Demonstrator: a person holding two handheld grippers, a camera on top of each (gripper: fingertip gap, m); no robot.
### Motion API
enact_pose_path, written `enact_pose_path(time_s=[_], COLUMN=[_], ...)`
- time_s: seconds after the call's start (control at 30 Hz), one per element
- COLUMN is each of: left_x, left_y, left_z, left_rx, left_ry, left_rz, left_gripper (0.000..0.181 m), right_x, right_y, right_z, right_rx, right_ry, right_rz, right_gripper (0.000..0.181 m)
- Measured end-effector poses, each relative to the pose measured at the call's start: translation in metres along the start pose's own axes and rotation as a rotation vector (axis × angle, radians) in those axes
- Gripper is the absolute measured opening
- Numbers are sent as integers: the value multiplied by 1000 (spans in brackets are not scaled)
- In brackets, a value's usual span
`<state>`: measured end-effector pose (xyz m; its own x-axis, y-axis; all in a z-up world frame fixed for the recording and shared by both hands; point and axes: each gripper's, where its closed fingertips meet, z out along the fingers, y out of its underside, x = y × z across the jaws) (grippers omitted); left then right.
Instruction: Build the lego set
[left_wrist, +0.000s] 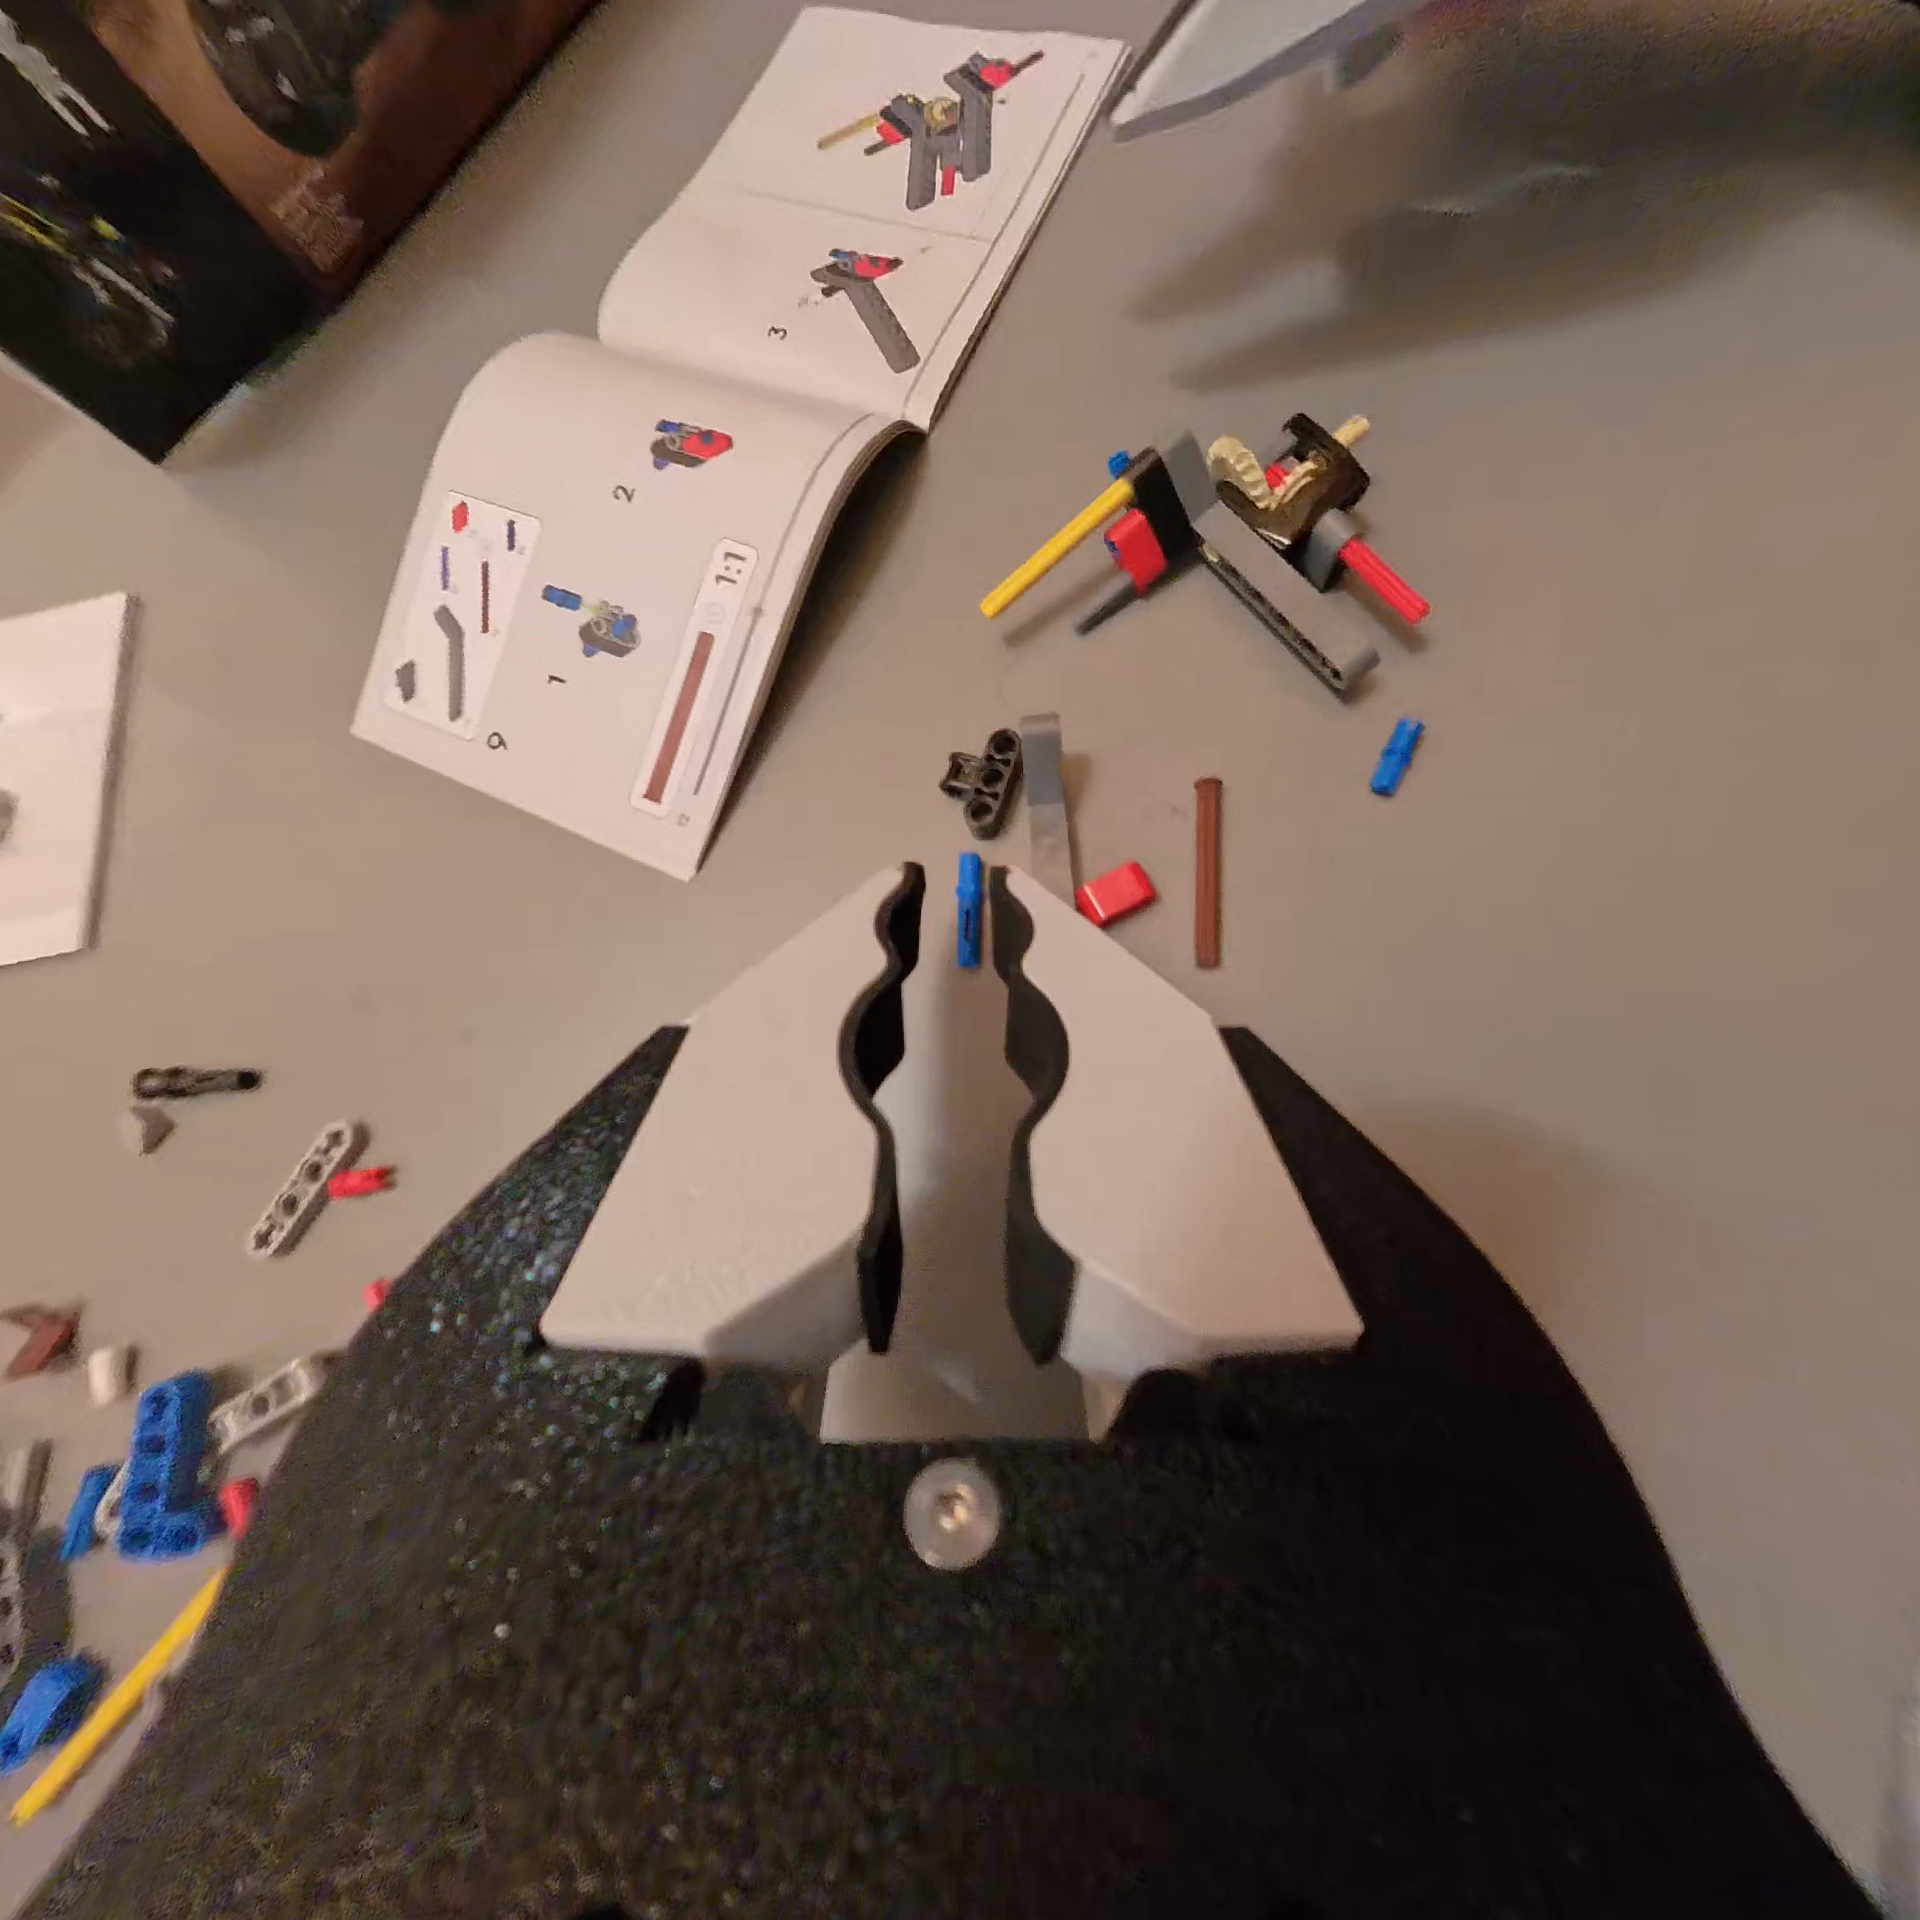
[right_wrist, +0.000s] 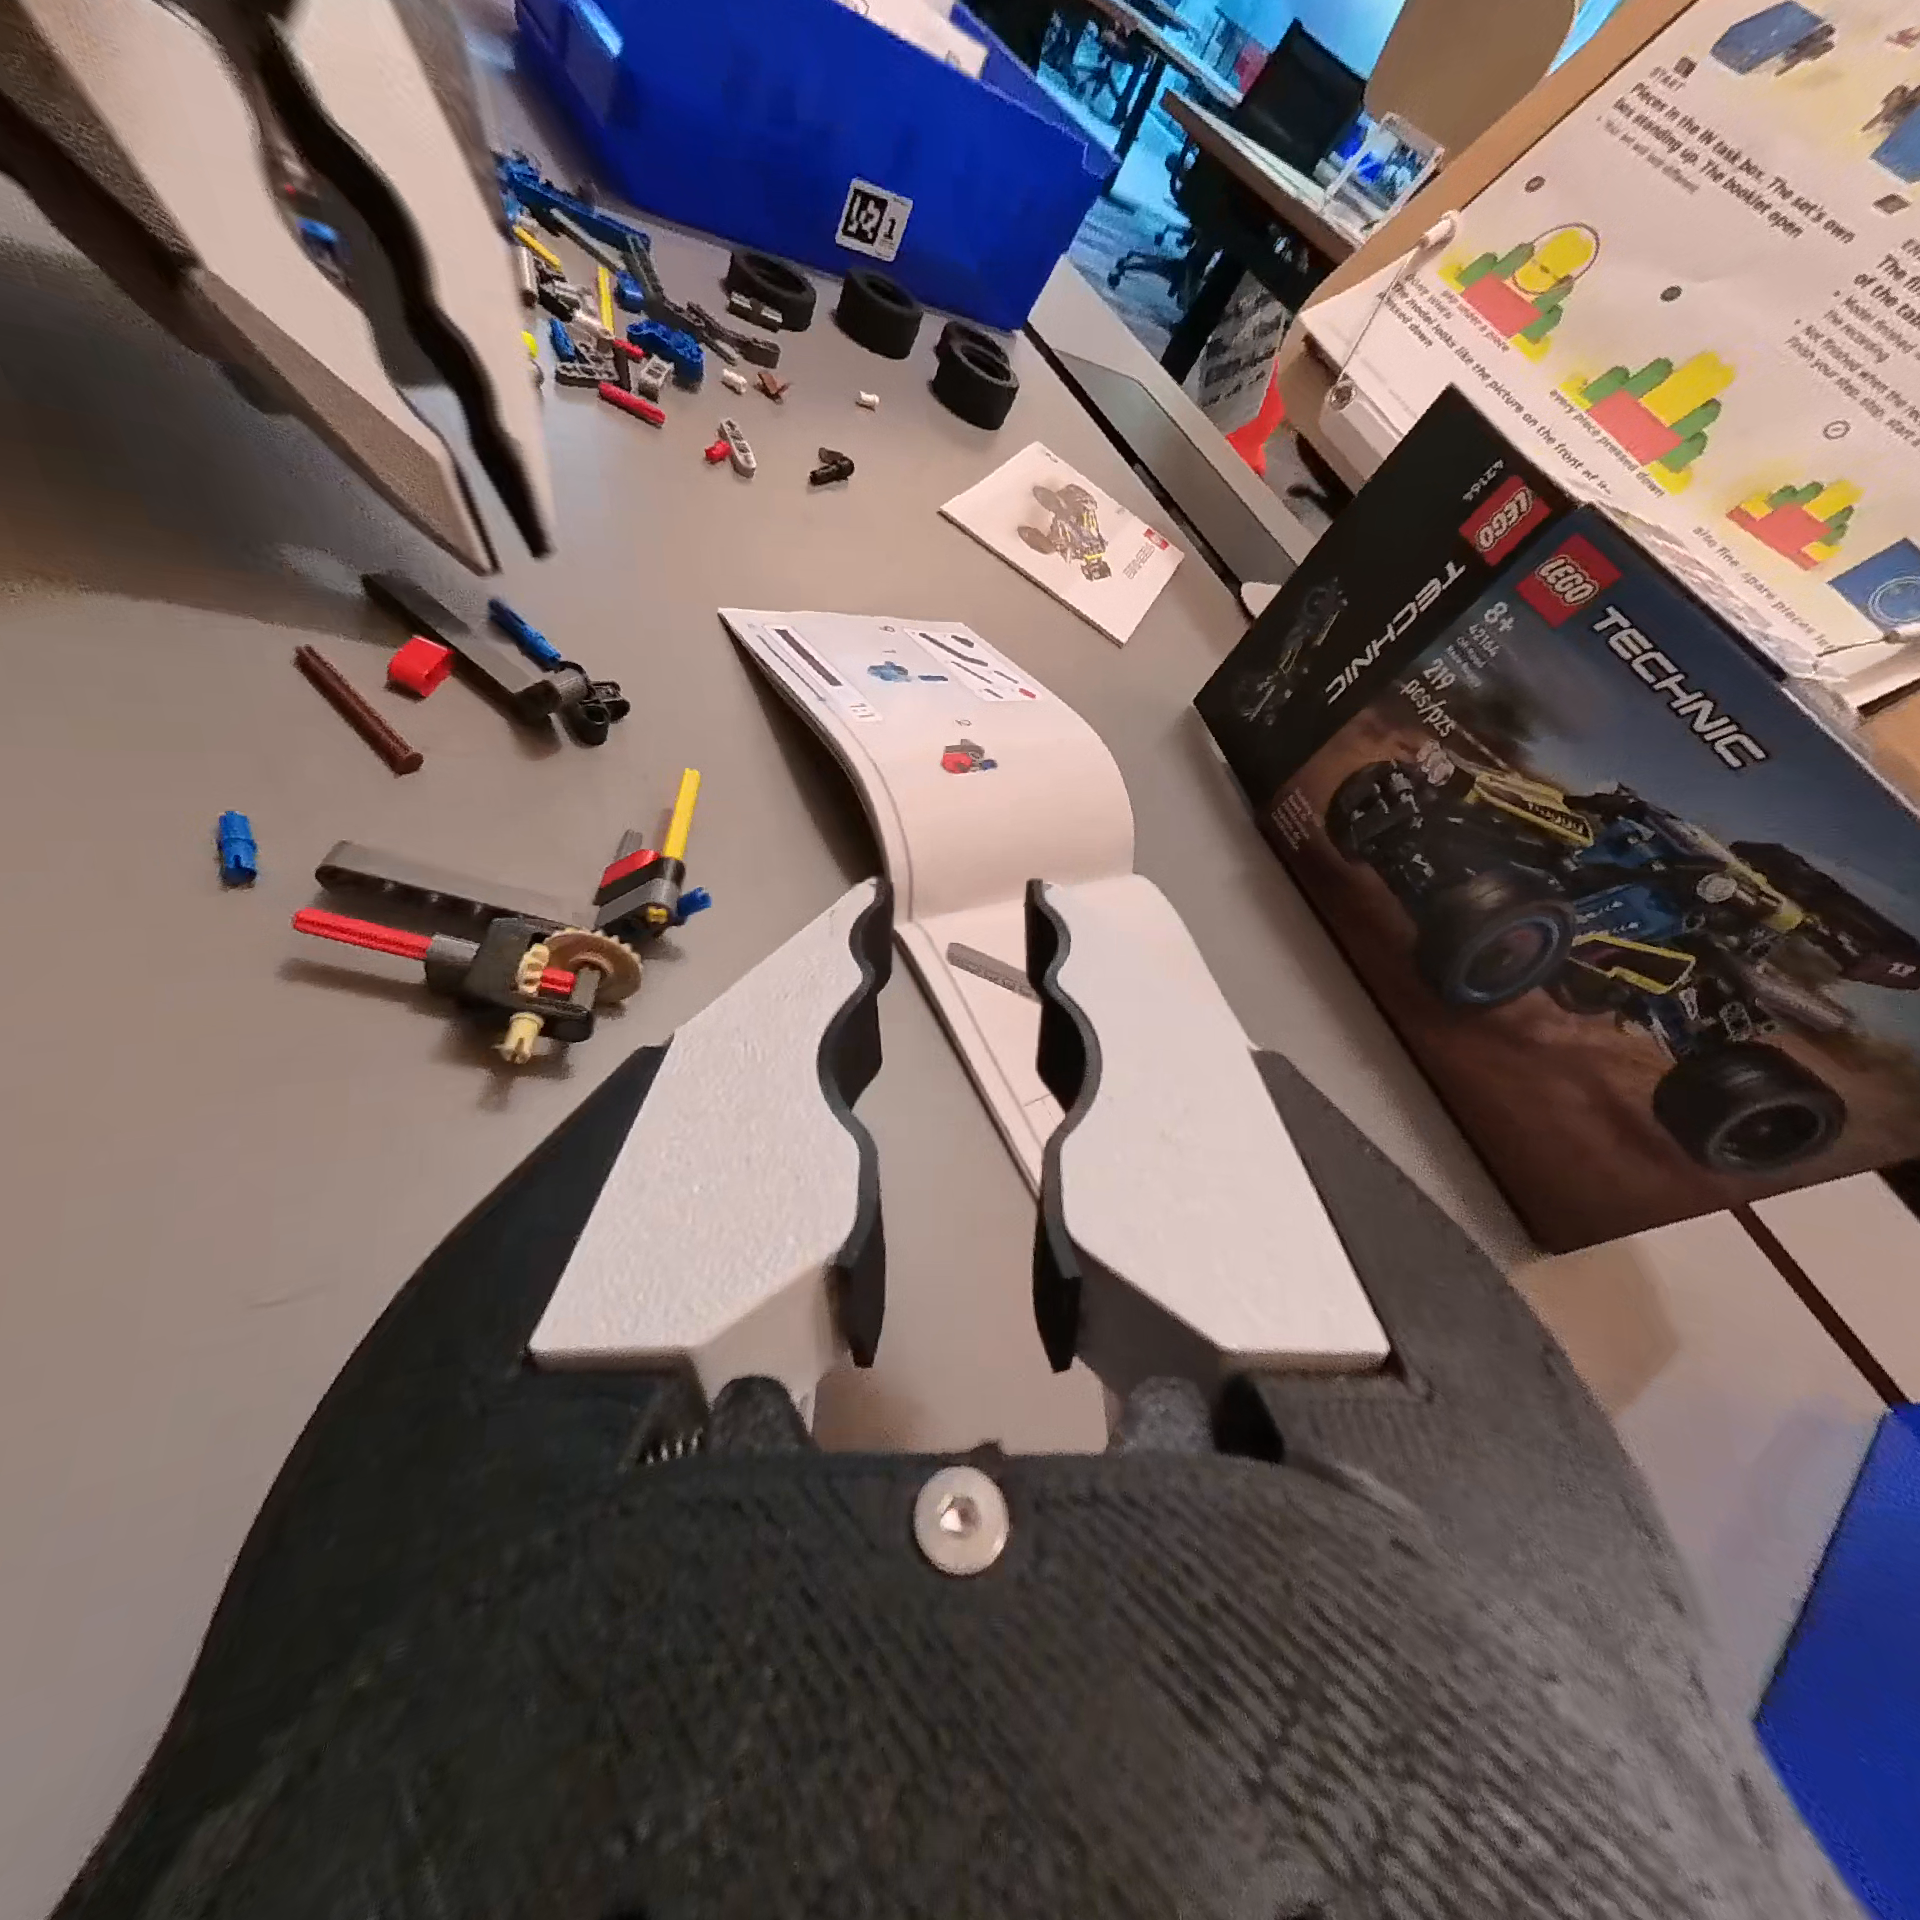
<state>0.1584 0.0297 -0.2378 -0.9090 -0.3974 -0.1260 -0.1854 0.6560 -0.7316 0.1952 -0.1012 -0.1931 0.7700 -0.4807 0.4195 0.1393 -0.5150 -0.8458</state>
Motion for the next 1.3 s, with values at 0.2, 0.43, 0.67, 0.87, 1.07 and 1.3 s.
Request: enact_pose_path(time_s=[0.2,0.43,0.67,0.87,1.07,1.3], left_x=[0,7,-10,-5,28,50], left_y=[-2,-4,-12,-45,-62,-73], left_z=[24,34,30,5,-2,-8], left_rx=[-45,-49,34,144,184,216], left_ry=[118,172,50,-160,-214,-231], left_rz=[-18,-2,145,677,989,1093], left_gripper=[15,8,7,7,7,7], right_x=[-5,-3,-6,-29,-70,-82], right_y=[5,-2,1,-21,-54,-66], right_z=[-2,-5,-3,-3,1,-4], right_rx=[37,100,78,46,34,141], right_ry=[-12,-25,-48,-258,-433,-594], right_rz=[-5,40,34,290,357,485], right_gripper=[20,19,19,36,35,23])
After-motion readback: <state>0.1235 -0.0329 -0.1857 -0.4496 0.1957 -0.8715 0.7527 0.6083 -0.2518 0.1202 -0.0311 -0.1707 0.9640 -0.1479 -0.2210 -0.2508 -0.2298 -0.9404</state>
